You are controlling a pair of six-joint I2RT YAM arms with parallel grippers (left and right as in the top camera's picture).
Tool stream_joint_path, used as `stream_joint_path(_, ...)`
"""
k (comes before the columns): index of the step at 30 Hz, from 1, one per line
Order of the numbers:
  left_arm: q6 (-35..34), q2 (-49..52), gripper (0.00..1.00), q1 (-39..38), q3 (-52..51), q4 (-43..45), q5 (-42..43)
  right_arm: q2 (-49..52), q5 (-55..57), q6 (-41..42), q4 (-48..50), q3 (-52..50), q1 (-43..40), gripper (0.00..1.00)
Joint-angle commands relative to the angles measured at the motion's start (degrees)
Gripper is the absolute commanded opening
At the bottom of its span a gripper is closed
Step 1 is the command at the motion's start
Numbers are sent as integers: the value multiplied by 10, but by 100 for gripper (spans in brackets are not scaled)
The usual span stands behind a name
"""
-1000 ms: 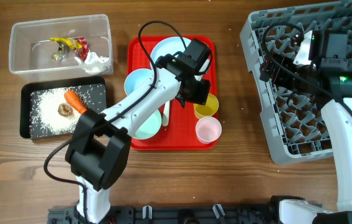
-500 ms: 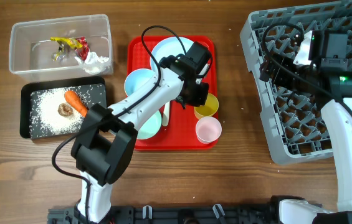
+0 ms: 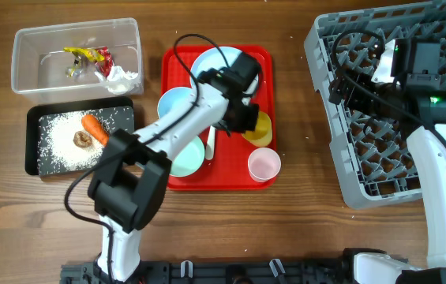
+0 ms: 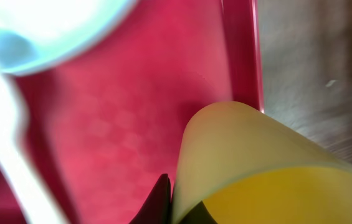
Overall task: Sort waste into correct bins and load items into the dishwasher rack
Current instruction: 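Grasp the yellow cup with the left gripper and lift it, then hand the yellow cup from the left gripper to the right gripper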
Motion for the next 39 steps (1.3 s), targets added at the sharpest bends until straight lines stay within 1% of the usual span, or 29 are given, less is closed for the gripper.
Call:
stream_joint_path(1, -10, -80, 4, 87, 35, 2, 111, 1, -85, -76, 11, 9, -2, 100)
stream_joint_path(3, -4, -104, 4, 154, 35, 2, 242, 1, -189, -121, 28, 9, -2, 100)
stream_joint_path(6, 49, -103, 4, 221, 35, 10, 449, 1, -315, -138, 69, 9, -2, 100)
stream_joint_path(7, 64, -103, 4, 234, 35, 11, 497, 1, -356, -138, 88, 9, -2, 100)
stream_joint_path(10, 92, -103, 4, 245, 35, 23, 589, 4, -473, -137, 159, 9, 4, 100)
stream_joint_path(12, 99, -103, 4, 241, 35, 35, 628, 9, -524, -137, 198, 9, 15, 100)
stream_joint_path(14, 107, -103, 4, 238, 35, 63, 698, 19, -561, -137, 229, 9, 38, 100)
stream_joint_path(18, 107, -103, 4, 238, 35, 84, 717, 41, -610, -137, 258, 9, 68, 100)
stream_joint_path(23, 107, -103, 4, 238, 35, 86, 726, 68, -610, -135, 283, 9, 109, 100)
stream_joint_path(28, 107, -103, 4, 220, 35, 96, 725, 92, -610, -55, 384, 9, 145, 99)
stream_joint_path(30, 107, -103, 4, 212, 35, 101, 718, 96, -610, -47, 400, 9, 154, 95)
stream_joint_path(32, 107, -103, 4, 211, 35, 101, 714, 96, -610, -47, 405, 9, 160, 87)
stream_joint_path(33, 107, -103, 4, 211, 35, 101, 714, 96, -610, -44, 405, 9, 160, 81)
stream_joint_path(35, 107, -103, 4, 211, 35, 101, 714, 96, -610, -43, 405, 9, 160, 73)
stream_joint_path(36, 107, -103, 4, 211, 35, 101, 709, 96, -610, -43, 405, 9, 160, 66)
stream_joint_path(39, 107, -103, 4, 211, 35, 101, 703, 96, -609, -34, 405, 9, 160, 59)
